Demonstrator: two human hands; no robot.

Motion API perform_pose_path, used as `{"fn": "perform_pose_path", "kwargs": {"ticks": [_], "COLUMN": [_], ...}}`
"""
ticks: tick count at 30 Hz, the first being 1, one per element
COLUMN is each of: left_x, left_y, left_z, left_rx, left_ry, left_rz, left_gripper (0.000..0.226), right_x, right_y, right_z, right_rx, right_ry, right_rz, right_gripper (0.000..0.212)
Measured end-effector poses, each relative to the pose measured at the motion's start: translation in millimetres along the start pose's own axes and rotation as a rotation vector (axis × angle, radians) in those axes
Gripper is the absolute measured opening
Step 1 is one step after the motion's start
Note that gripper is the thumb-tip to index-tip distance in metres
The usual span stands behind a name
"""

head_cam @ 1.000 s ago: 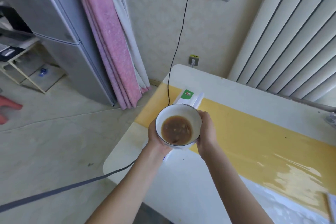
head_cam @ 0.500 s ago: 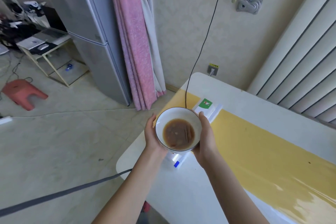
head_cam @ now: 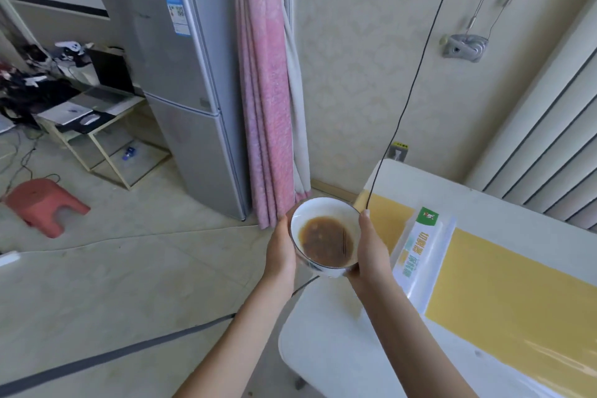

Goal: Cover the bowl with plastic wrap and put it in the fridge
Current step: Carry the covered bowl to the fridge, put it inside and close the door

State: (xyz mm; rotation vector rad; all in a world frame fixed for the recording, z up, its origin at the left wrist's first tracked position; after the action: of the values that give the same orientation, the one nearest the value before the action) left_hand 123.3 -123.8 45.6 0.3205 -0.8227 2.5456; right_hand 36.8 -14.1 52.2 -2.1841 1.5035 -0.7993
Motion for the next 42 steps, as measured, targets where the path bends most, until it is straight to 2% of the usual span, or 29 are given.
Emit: {"fn": "perform_pose_path", "kwargs": {"ticks": [2, 4, 8, 12, 16, 18, 21, 24, 28, 32, 34, 36, 39, 42], "left_x": [-5, -63, -76, -113, -150, -168, -194, -216, -243, -263, -272, -282, -299, -318], "left_y": [-3, 34, 55, 74, 92, 103, 122, 153, 212, 279, 309, 337, 375, 411], "left_z": [5, 49, 84, 120, 148, 162, 189, 220, 268, 328, 357, 387, 429, 471], "left_rx": [0.011, 0.003, -0.081, -0.175, -0.252, -0.249, -0.207, -0.181, -0.147, -0.113, -0.104, -0.072, -0.057, -0.046], "left_ry": [0.075, 0.096, 0.109, 0.052, 0.112, 0.12, 0.123, 0.075, -0.008, -0.073, -0.1, -0.133, -0.168, -0.15], "left_rz": [-0.018, -0.042, -0.122, -0.192, -0.238, -0.235, -0.153, -0.021, 0.099, 0.145, 0.17, 0.196, 0.216, 0.242], "left_gripper": [0.037, 0.037, 0.047, 0.042, 0.049, 0.049, 0.037, 0.034, 0.041, 0.045, 0.038, 0.033, 0.045, 0.042], "right_x": [7, 84, 128, 181, 233, 261, 308, 365, 443, 525, 565, 608, 667, 717], "right_y": [1, -5, -7, -9, 3, 10, 24, 40, 71, 114, 130, 142, 158, 176], "right_z": [-6, 16, 19, 32, 43, 50, 57, 60, 59, 43, 33, 24, 17, 13], "right_rx": [-0.029, -0.037, -0.103, -0.101, -0.069, -0.033, 0.016, 0.032, 0.084, 0.055, 0.046, 0.031, -0.008, -0.069], "right_ry": [-0.003, 0.015, -0.004, -0.053, -0.051, -0.057, -0.06, -0.082, -0.098, -0.185, -0.23, -0.284, -0.383, -0.458], "right_rz": [-0.008, -0.02, -0.065, -0.061, -0.081, -0.119, -0.181, -0.264, -0.375, -0.441, -0.449, -0.477, -0.518, -0.535], "right_gripper": [0.033, 0.032, 0.033, 0.034, 0.062, 0.051, 0.037, 0.046, 0.049, 0.043, 0.038, 0.042, 0.051, 0.049]}}
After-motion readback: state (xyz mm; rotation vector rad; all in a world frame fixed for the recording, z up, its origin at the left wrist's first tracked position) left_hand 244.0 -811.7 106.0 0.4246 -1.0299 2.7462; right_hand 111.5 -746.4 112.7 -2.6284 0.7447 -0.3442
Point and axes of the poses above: each hand's wrist, its own y-axis towards the middle knuckle, its own x-axis out of the palm, z = x × y, the point moved 6 cm from there along y, towards the middle knuckle, and after that the axes turned 2 degrees about -x, right-handed, at the moved point
